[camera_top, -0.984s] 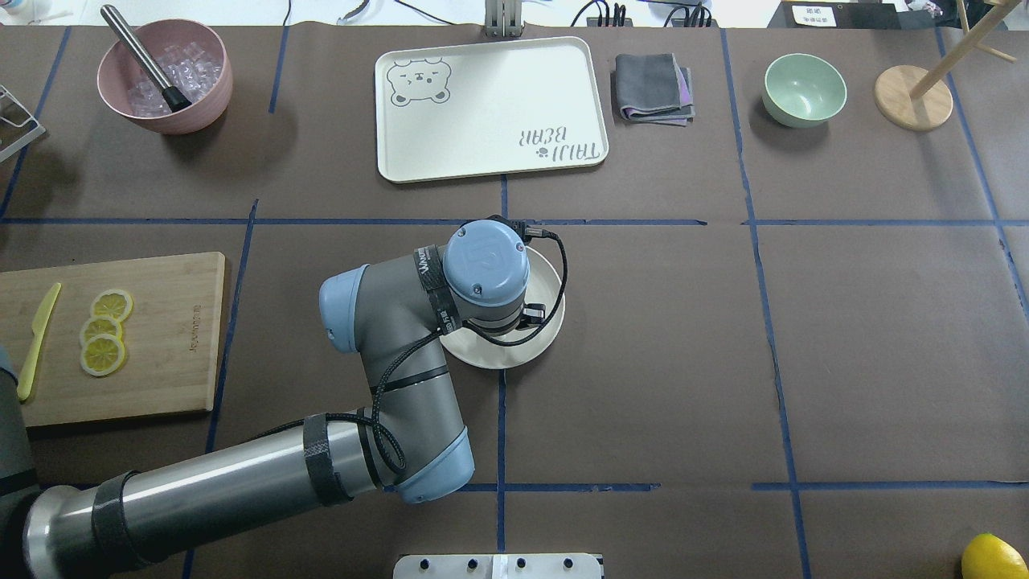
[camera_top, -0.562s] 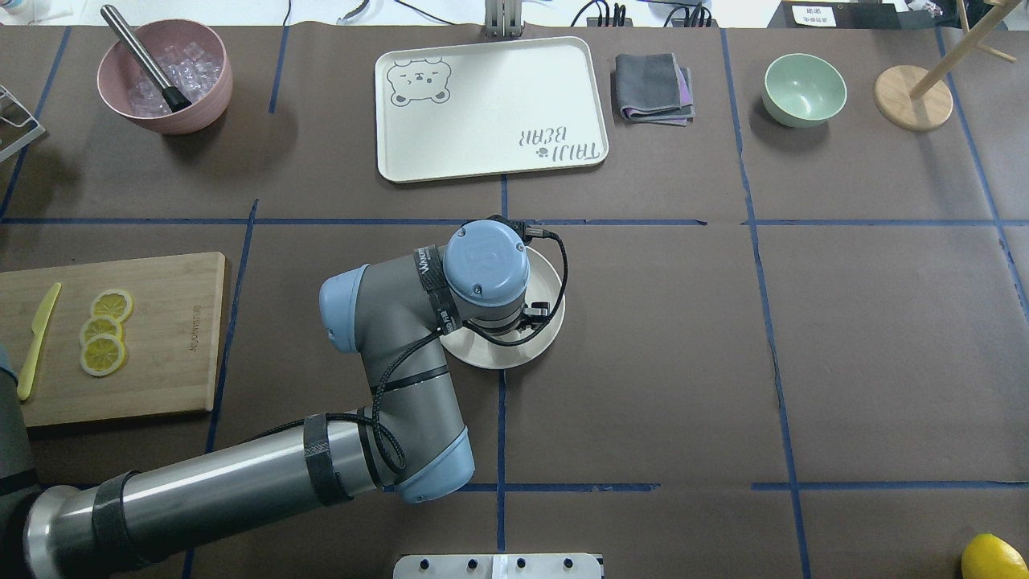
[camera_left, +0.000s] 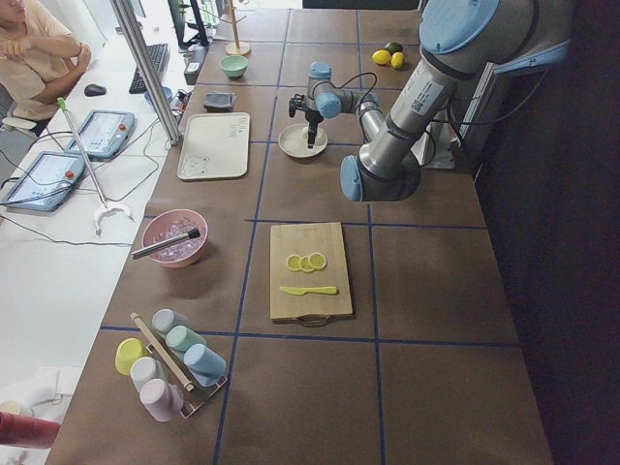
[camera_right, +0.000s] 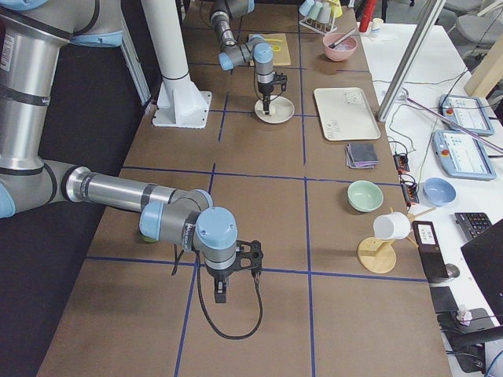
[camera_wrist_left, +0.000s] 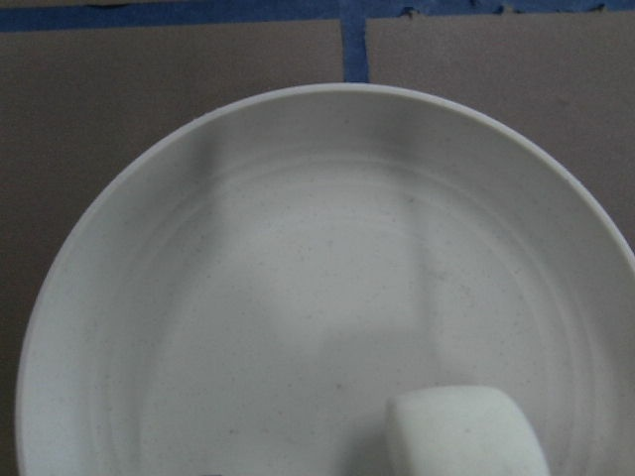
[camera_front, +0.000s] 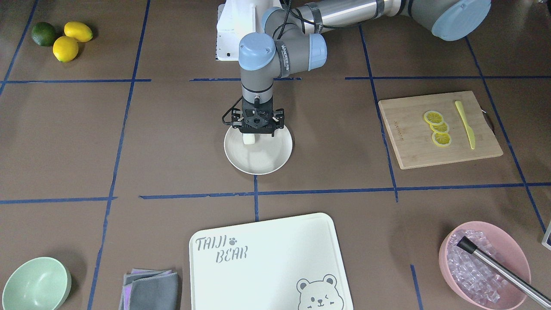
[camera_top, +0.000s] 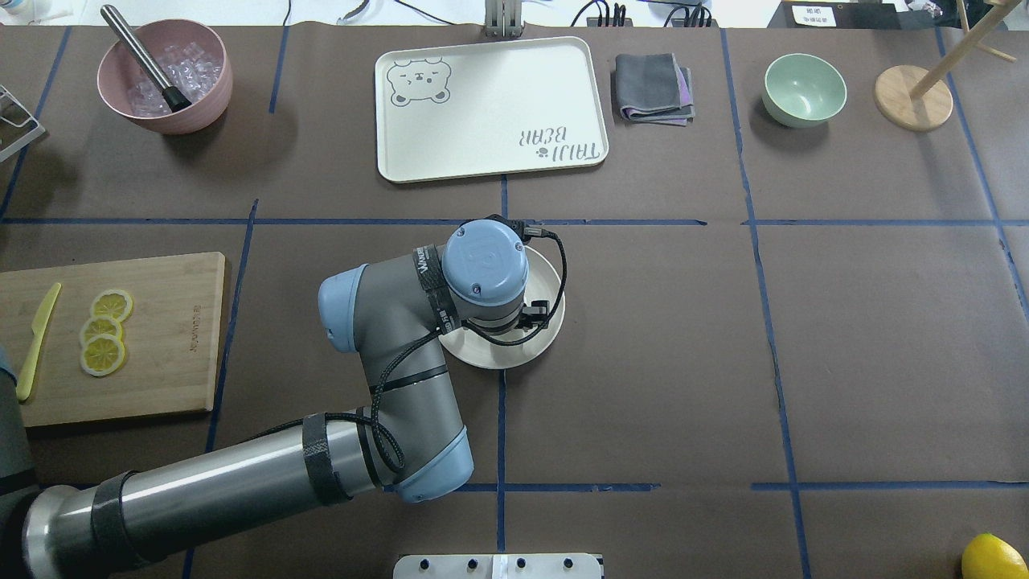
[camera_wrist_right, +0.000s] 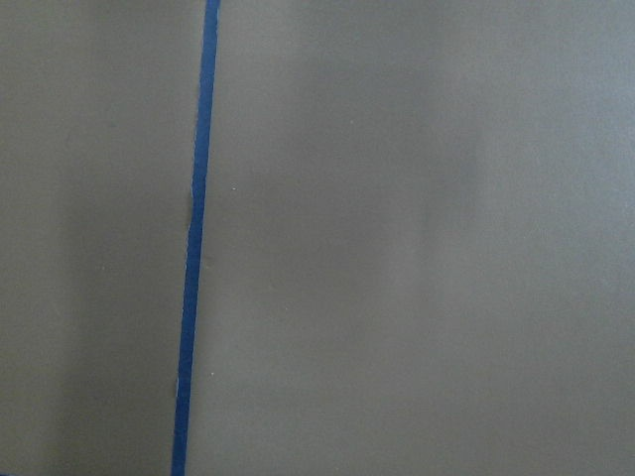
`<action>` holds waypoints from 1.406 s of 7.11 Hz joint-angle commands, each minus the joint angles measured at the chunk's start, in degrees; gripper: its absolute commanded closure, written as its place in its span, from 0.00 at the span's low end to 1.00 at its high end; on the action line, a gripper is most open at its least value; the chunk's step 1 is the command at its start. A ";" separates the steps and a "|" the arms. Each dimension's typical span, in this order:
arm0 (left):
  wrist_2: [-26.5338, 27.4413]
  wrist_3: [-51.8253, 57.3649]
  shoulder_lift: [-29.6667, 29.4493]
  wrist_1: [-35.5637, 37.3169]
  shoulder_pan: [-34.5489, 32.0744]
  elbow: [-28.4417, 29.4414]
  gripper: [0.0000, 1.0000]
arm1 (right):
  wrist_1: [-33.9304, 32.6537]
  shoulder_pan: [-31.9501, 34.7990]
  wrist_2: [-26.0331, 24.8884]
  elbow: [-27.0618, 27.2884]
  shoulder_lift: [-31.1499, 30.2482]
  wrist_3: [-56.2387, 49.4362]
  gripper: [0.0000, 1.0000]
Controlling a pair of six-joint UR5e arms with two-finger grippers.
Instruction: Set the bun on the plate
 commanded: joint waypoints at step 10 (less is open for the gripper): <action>-9.73 27.26 16.50 13.38 -14.29 -24.45 0.00 | 0.00 0.02 0.00 -0.94 0.56 0.10 0.00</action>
